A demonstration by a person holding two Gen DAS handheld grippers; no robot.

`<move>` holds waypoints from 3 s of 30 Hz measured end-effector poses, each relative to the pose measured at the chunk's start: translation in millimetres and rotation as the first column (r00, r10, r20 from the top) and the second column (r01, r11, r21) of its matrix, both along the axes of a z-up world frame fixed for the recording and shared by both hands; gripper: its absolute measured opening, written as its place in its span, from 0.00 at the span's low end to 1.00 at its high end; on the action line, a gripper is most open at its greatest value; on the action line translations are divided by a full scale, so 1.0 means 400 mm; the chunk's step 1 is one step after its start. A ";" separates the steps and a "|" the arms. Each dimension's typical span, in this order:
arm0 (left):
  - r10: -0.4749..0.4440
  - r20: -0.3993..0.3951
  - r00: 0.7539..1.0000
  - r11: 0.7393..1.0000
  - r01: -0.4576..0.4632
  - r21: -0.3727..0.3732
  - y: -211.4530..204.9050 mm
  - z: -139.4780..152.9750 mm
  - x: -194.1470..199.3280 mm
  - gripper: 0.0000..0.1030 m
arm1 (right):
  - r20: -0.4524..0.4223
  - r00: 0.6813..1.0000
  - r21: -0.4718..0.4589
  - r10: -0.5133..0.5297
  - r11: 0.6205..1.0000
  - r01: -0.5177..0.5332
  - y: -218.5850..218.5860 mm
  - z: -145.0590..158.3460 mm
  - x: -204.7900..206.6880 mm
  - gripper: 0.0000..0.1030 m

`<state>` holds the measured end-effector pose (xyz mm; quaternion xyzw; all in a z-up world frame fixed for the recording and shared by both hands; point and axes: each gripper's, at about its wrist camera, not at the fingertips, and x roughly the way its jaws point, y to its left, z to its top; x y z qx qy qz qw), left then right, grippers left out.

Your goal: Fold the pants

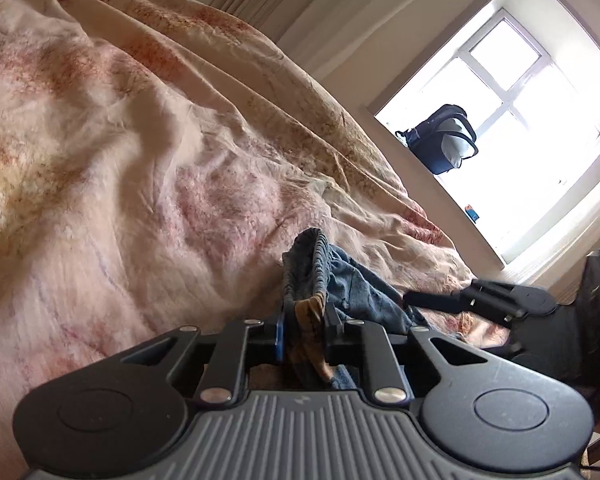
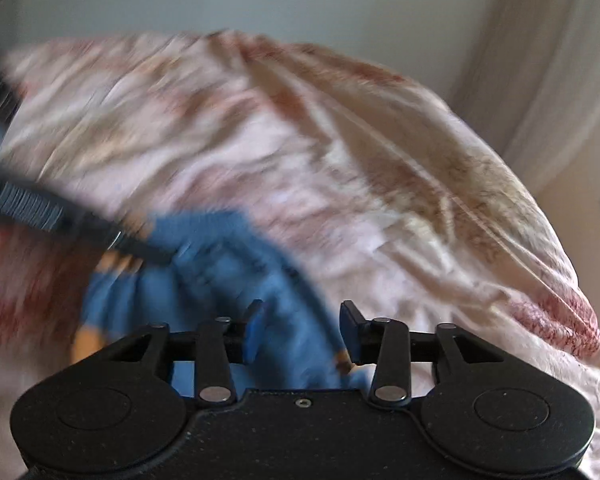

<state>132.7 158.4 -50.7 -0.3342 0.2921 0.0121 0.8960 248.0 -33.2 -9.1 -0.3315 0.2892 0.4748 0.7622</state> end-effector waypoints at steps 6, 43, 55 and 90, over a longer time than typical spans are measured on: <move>-0.001 -0.014 1.000 1.000 0.001 0.004 0.004 -0.006 0.005 0.19 | 0.061 0.962 -0.047 -0.267 0.962 0.270 -0.088 -0.032 0.134 0.74; -0.014 0.013 1.000 0.992 0.013 0.128 -0.032 0.016 0.008 0.19 | 0.104 0.886 0.006 -0.452 0.891 0.454 -0.324 0.040 0.011 0.99; -0.117 0.188 0.975 0.918 0.034 0.396 -0.186 0.160 -0.041 0.19 | 0.202 0.825 0.180 -0.528 0.848 0.498 -0.412 -0.060 -0.278 0.99; -0.740 -0.188 0.646 0.172 0.452 0.875 -1.068 -0.007 -0.128 0.51 | -0.530 0.655 0.531 -0.538 0.392 0.751 -1.018 -0.048 -0.226 0.99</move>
